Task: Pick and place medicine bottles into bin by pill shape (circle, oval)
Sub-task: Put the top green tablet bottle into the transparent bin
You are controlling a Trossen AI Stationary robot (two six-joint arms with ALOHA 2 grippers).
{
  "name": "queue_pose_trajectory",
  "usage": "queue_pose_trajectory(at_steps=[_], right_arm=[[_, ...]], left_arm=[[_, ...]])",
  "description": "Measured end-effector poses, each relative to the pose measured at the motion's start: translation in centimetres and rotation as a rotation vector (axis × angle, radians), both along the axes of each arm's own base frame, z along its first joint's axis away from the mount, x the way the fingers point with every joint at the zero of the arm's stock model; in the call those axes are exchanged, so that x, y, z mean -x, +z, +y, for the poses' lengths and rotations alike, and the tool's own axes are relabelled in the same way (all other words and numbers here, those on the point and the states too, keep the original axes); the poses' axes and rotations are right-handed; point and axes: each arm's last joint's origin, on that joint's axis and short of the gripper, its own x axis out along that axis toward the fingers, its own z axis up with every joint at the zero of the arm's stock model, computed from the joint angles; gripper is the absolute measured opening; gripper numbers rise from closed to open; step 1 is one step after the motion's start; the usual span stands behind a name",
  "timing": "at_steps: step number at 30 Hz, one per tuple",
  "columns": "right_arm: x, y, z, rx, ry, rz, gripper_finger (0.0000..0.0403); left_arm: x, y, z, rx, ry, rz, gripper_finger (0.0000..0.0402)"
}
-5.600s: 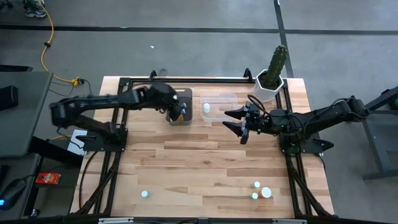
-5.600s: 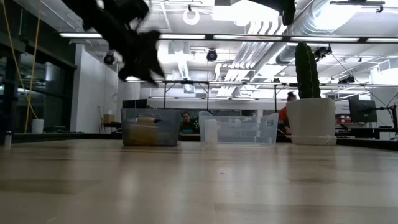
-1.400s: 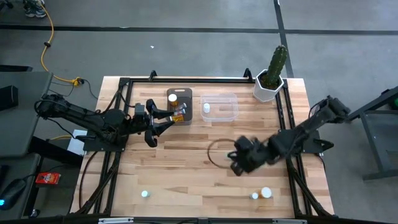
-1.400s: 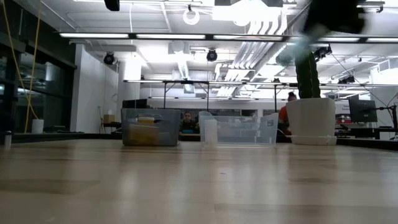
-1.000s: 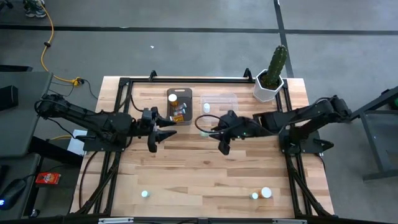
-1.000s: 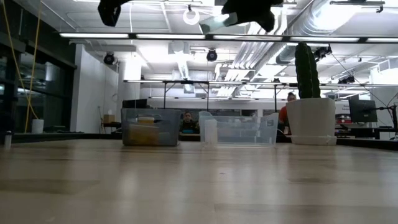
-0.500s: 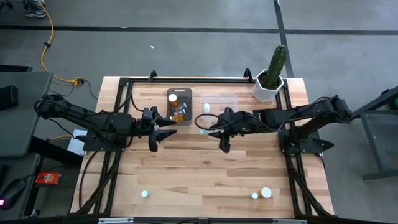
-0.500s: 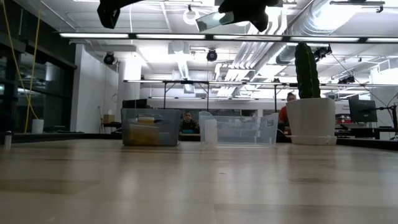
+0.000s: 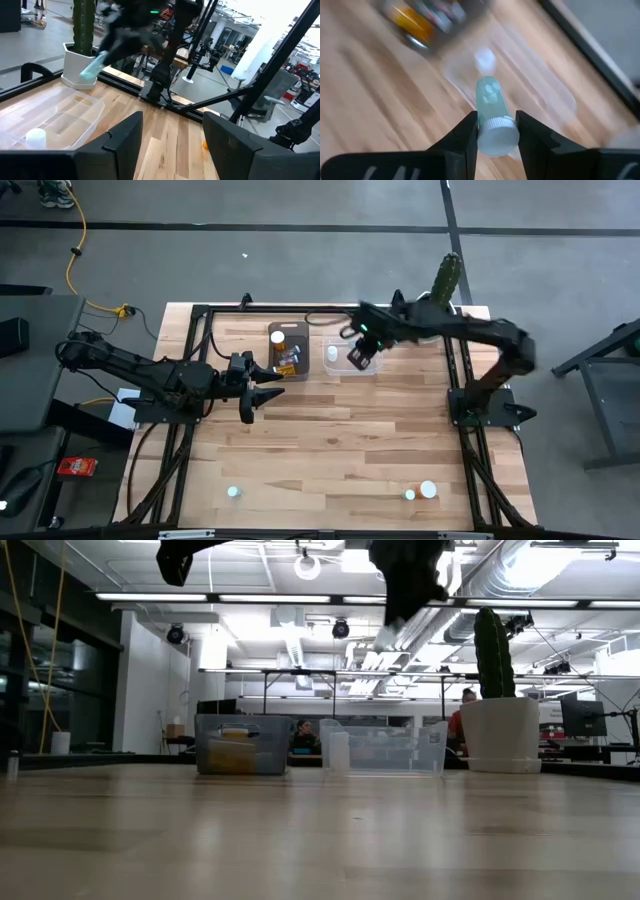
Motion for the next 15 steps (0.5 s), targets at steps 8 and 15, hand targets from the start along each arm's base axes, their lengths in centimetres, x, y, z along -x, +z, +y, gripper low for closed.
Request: queue_pose_trajectory(at_steps=[8, 15], right_arm=[[-2.8, -5.5, -6.7, -0.164, -0.106, 0.348, 0.0095], [-4.6, -10.8, -9.6, -0.242, -0.145, 0.438, 0.0095]], left_arm=[[0.0, 0.0, 0.0, 0.001, 0.0, 0.0, 0.0196], [0.0, 0.0, 0.0, -0.001, 0.0, 0.0, 0.0196]])
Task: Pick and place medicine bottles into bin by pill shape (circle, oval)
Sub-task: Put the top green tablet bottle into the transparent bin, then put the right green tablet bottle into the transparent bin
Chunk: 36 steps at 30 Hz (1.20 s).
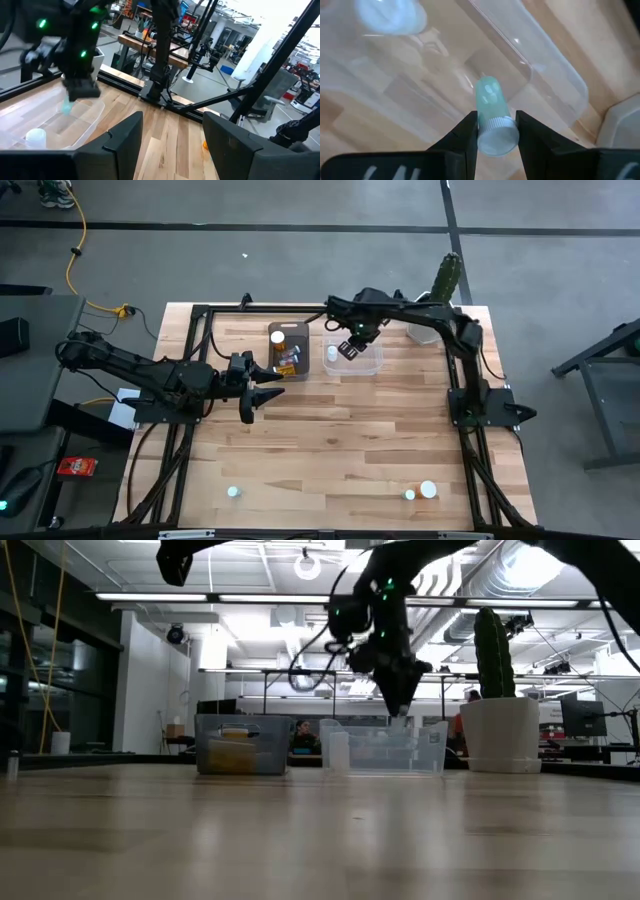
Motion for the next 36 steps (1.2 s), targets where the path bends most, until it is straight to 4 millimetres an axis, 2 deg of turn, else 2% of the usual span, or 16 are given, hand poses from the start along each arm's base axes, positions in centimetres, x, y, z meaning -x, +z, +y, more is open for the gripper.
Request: queue_pose_trajectory(at_steps=[5, 11, 17, 27, 31, 33, 36], right_arm=[[-0.5, -2.3, -0.9, -0.023, -0.025, 0.048, 0.0095], [-0.7, -3.2, -1.4, -0.029, -0.084, 0.053, 0.0095], [-0.8, -3.2, -1.8, -0.034, -0.13, 0.016, 0.0102], [-1.2, -3.2, -1.9, -0.019, -0.144, -0.022, 0.0174], [-1.5, -3.1, -1.9, -0.006, -0.112, -0.052, 0.0191], [-1.6, -2.5, -1.6, 0.024, -0.064, -0.072, 0.0193], [-1.6, -0.5, -0.6, 0.097, 0.006, -0.105, 0.0194]], left_arm=[[0.0, 0.0, 0.0, 0.0, 0.0, 0.0, 0.0196], [0.0, 0.0, 0.0, 0.0, 0.0, 0.0, 0.0196], [0.0, 0.0, 0.0, 0.0, 0.0, 0.0, 0.0196], [0.0, 0.0, 0.0, -0.001, 0.0, 0.0, 0.0196], [0.0, 0.0, 0.0, -0.001, 0.0, 0.0, 0.0196], [0.0, 0.0, 0.0, -0.001, 0.0, 0.0, 0.0196], [0.0, 0.0, 0.0, -0.001, 0.0, 0.003, 0.0196]])
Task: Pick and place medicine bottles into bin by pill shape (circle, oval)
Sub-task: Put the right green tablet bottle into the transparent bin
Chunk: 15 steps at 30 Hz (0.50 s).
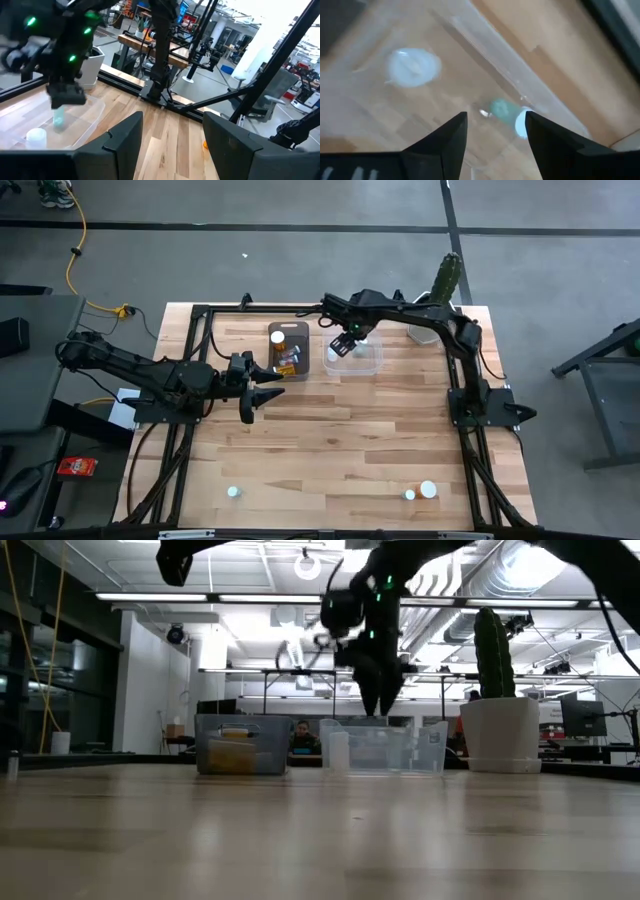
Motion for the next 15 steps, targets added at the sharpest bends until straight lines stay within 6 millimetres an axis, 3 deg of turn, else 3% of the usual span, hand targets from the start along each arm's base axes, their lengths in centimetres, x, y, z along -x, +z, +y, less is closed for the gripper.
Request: queue_pose_trajectory(at_steps=[8, 15], right_arm=[[0.8, 6.1, 4.7, 0.151, 0.177, -0.149, 0.0195], [4.4, 7.1, 11.2, 0.169, 0.272, -0.518, 0.0195]], left_arm=[[0.0, 0.0, 0.1, -0.038, 0.026, 0.014, 0.0196], [0.0, 0.0, 0.1, -0.038, 0.039, 0.014, 0.0196]])
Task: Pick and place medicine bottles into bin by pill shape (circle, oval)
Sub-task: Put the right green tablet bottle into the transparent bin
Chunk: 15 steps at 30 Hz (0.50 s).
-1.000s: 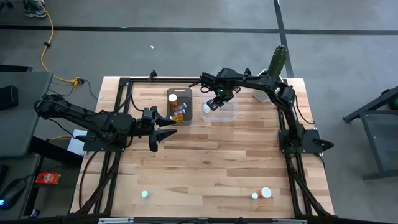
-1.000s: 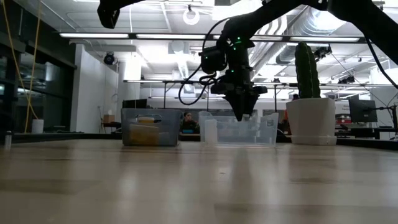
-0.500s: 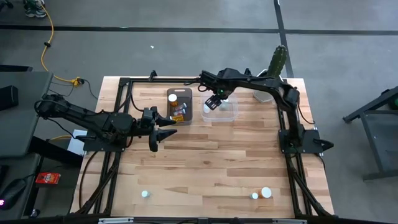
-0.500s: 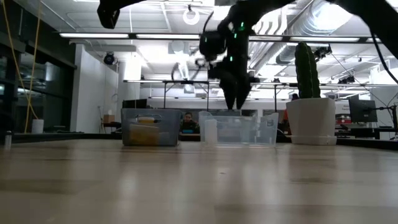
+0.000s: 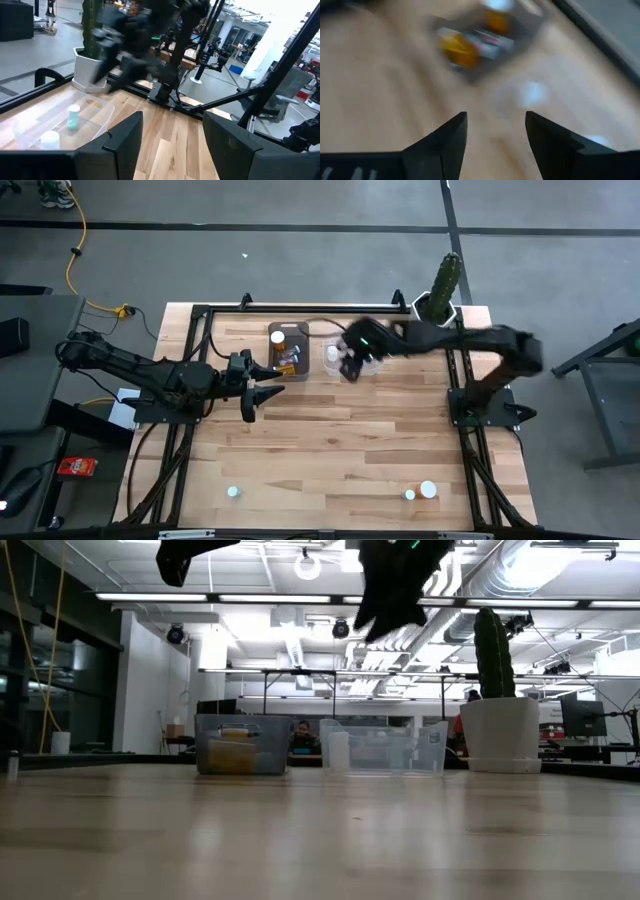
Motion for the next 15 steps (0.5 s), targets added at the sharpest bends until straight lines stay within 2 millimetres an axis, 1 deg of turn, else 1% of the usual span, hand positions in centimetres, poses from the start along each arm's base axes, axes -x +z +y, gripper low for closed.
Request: queue_pose_trajectory(at_steps=[4, 7, 9, 11, 15], right_arm=[[2.8, 0.2, 4.3, -0.074, 0.087, -0.287, 0.0195], [4.7, 0.7, 6.6, -0.07, 0.105, -0.479, 0.0195], [5.7, 1.1, 7.6, -0.037, 0.087, -0.567, 0.0195], [6.5, 1.3, 8.4, 0.007, 0.075, -0.619, 0.0195], [7.2, 1.6, 9.2, 0.113, 0.122, -0.643, 0.0195]], left_arm=[[0.0, 0.0, 0.0, 0.0, 0.0, -0.001, 0.0196], [0.0, 0.1, 0.0, 0.001, 0.0, -0.008, 0.0196], [0.0, 0.1, 0.0, 0.001, 0.0, -0.007, 0.0196], [0.0, 0.1, 0.0, 0.001, 0.0, -0.007, 0.0196], [0.0, 0.1, 0.0, 0.001, 0.0, -0.008, 0.0196]])
